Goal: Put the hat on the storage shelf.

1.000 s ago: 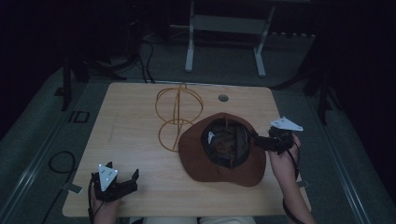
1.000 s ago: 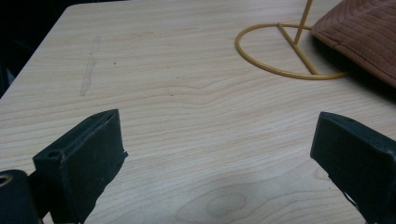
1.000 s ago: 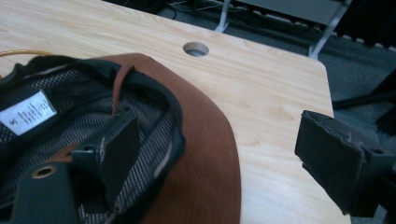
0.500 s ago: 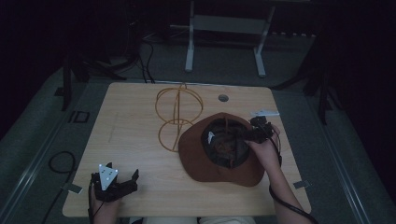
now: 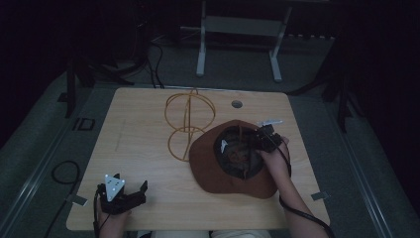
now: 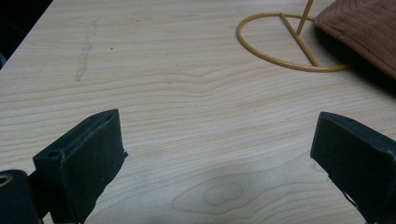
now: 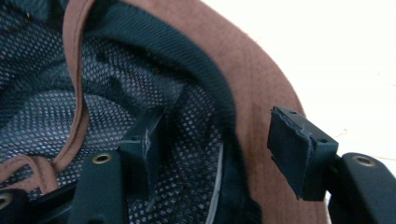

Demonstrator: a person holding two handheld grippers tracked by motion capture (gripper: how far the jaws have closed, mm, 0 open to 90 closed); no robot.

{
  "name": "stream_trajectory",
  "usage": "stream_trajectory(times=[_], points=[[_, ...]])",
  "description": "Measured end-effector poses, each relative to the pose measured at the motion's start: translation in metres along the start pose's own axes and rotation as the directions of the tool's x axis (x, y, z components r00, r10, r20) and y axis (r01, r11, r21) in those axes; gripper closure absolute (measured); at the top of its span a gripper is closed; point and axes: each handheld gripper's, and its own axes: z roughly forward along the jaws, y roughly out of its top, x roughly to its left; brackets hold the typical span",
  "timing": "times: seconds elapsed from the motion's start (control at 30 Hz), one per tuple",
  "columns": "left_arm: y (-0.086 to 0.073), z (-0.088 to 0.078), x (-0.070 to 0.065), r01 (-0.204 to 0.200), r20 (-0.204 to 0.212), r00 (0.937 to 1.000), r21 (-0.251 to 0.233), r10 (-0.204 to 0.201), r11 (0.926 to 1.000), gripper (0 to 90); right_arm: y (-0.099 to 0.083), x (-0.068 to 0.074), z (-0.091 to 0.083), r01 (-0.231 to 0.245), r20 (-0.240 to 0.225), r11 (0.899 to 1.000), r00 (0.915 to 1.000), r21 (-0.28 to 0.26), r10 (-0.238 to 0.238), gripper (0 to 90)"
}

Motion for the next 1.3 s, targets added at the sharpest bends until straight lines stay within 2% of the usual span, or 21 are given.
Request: stream_trajectory(times=[0.1, 0.23, 0.33, 0.43, 0.6, 0.7, 0.8, 0.93, 1.0, 1.07, 1.13, 1.17, 1.27, 1.3], points=[[0.000, 0.001, -0.002, -0.012, 0.001, 0.9999, 0.008, 0.012, 0.9999, 3.1, -0.002, 0.006, 0.006, 0.061, 0.026, 0.997, 0.9977, 0.039, -0.062, 45.3], [0.000, 0.001, -0.003, -0.024, 0.005, 0.9997, 0.012, 0.024, 0.9996, 3.1, -0.007, 0.013, 0.013, 0.068, 0.085, 0.996, 0.9937, 0.054, -0.072, 52.3], [0.000, 0.001, -0.004, -0.029, 0.007, 0.9996, 0.010, 0.029, 0.9995, 3.1, -0.012, 0.016, 0.017, 0.091, 0.129, 0.995, 0.9869, 0.049, -0.096, 67.0], [0.000, 0.002, -0.004, -0.025, 0.023, 0.9994, 0.020, 0.024, 0.9995, 3.1, -0.014, 0.013, 0.014, 0.074, 0.169, 0.997, 0.9825, 0.036, -0.079, 81.2], [0.001, 0.002, -0.006, -0.023, 0.038, 0.9990, 0.026, 0.022, 0.9994, 3.1, -0.012, 0.007, 0.004, 0.032, 0.157, 0.999, 0.9870, -0.008, -0.031, 83.9], [0.001, 0.002, -0.009, -0.041, 0.040, 0.9984, 0.034, 0.040, 0.9986, 3.1, -0.008, 0.001, -0.008, -0.005, 0.147, 0.999, 0.9890, -0.050, 0.012, 84.3], [0.003, 0.001, -0.012, -0.050, 0.046, 0.9978, 0.040, 0.048, 0.9980, 3.1, -0.003, -0.006, -0.024, -0.045, 0.124, 0.993, 0.9906, -0.105, 0.058, 84.5], [0.005, 0.000, -0.017, -0.070, 0.048, 0.9966, 0.057, 0.067, 0.9960, 3.1, 0.003, -0.012, -0.044, -0.073, 0.116, 0.984, 0.9889, -0.162, 0.093, 84.5], [0.007, -0.001, -0.020, -0.085, 0.067, 0.9945, 0.067, 0.081, 0.9941, 3.1, 0.006, -0.015, -0.056, -0.074, 0.123, 0.980, 0.9876, -0.186, 0.098, 84.5], [0.009, -0.002, -0.023, -0.095, 0.097, 0.9914, 0.066, 0.088, 0.9933, 3.1, 0.008, -0.020, -0.065, -0.088, 0.106, 0.973, 0.9881, -0.213, 0.112, 84.5], [0.011, -0.003, -0.025, -0.083, 0.132, 0.9885, 0.063, 0.074, 0.9946, 3.1, 0.010, -0.024, -0.076, -0.104, 0.056, 0.964, 0.9910, -0.245, 0.121, 84.4], [0.013, -0.003, -0.027, -0.091, 0.141, 0.9867, 0.062, 0.082, 0.9939, 3.1, 0.011, -0.025, -0.081, -0.102, 0.046, 0.963, 0.9920, -0.250, 0.117, 84.4], [0.018, -0.002, -0.037, -0.102, 0.175, 0.9803, 0.057, 0.091, 0.9931, 4.0, 0.012, -0.026, -0.092, -0.087, 0.053, 0.959, 0.9930, -0.269, 0.105, 84.3], [0.021, -0.001, -0.042, -0.106, 0.185, 0.9783, 0.056, 0.094, 0.9928, 4.7, 0.012, -0.026, -0.097, -0.097, 0.048, 0.954, 0.9923, -0.284, 0.115, 84.4]])
